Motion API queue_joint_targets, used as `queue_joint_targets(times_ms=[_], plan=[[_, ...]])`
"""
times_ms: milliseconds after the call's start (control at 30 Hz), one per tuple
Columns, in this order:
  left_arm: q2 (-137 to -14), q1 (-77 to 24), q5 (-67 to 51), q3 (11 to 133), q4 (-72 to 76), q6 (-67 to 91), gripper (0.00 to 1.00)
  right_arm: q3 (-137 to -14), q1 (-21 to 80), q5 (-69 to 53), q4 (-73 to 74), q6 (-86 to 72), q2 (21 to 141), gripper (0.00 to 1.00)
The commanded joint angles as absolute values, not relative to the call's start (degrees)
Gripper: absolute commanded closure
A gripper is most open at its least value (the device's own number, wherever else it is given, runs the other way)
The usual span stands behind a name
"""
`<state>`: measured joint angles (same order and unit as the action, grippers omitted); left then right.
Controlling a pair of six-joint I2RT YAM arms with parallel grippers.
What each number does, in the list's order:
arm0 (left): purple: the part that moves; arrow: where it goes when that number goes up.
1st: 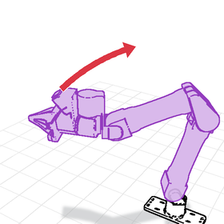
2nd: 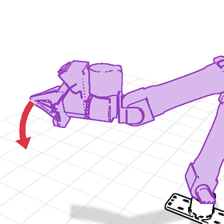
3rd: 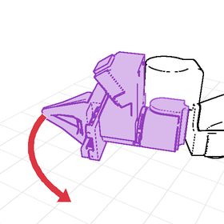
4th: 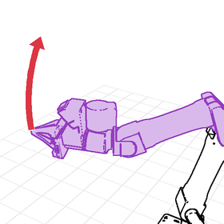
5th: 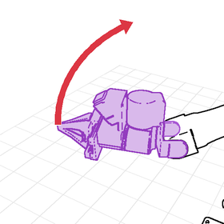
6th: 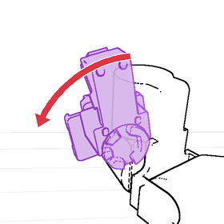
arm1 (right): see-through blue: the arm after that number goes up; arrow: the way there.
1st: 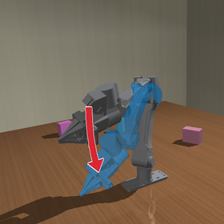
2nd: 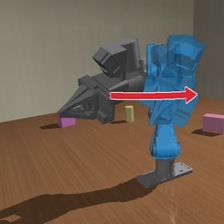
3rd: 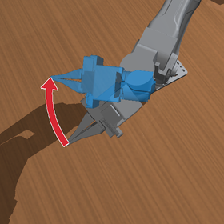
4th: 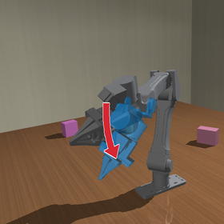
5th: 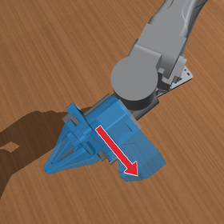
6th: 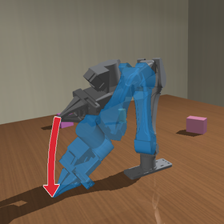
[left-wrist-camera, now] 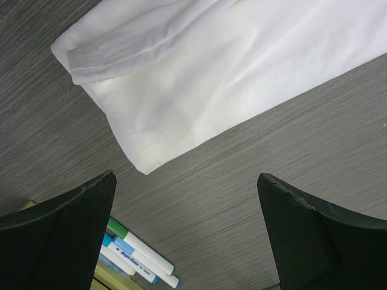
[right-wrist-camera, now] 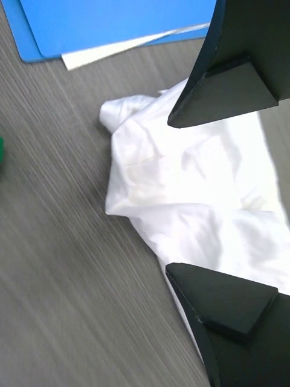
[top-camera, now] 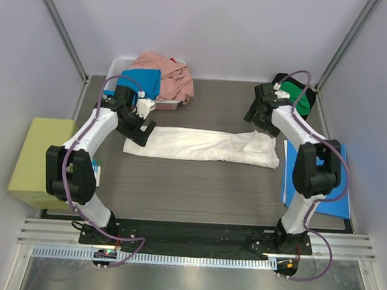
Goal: Fold and stack the t-shirts
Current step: Fold the tshirt
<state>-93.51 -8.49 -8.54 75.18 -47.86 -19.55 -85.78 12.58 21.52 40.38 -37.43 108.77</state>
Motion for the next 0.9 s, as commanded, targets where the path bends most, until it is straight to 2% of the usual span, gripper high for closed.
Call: queue_joint_targets(times_ms=[0, 133, 300, 433, 600, 867], plan=[[-92.63, -9.05, -8.17, 76.29, -47.9, -18.81, 0.0, -82.1, 13.62, 20.83, 40.61, -38.93, 93.09, 0.0], [-95.44, -9.05, -7.12, 75.5, -45.88, -18.46, 0.0, -74.9, 15.29, 17.34, 38.86, -40.69, 83.78, 0.0], [-101.5, -9.05, -5.89, 76.81, -42.81, -18.02, 0.0, -64.61, 15.73, 12.48, 37.36, -43.59, 82.09, 0.0], [-105.99, -9.14, -6.24, 79.27, -41.57, -16.79, 0.0, -59.86, 16.0, 12.04, 34.46, -45.61, 82.7, 0.0], [-108.89, -9.05, -7.03, 82.09, -41.92, -16.08, 0.0, -59.94, 16.17, 12.21, 33.57, -45.97, 86.91, 0.0], [-105.12, -8.96, -6.68, 78.5, -42.98, -18.45, 0.0, -58.72, 15.73, 15.12, 32.7, -44.82, 92.46, 0.0]])
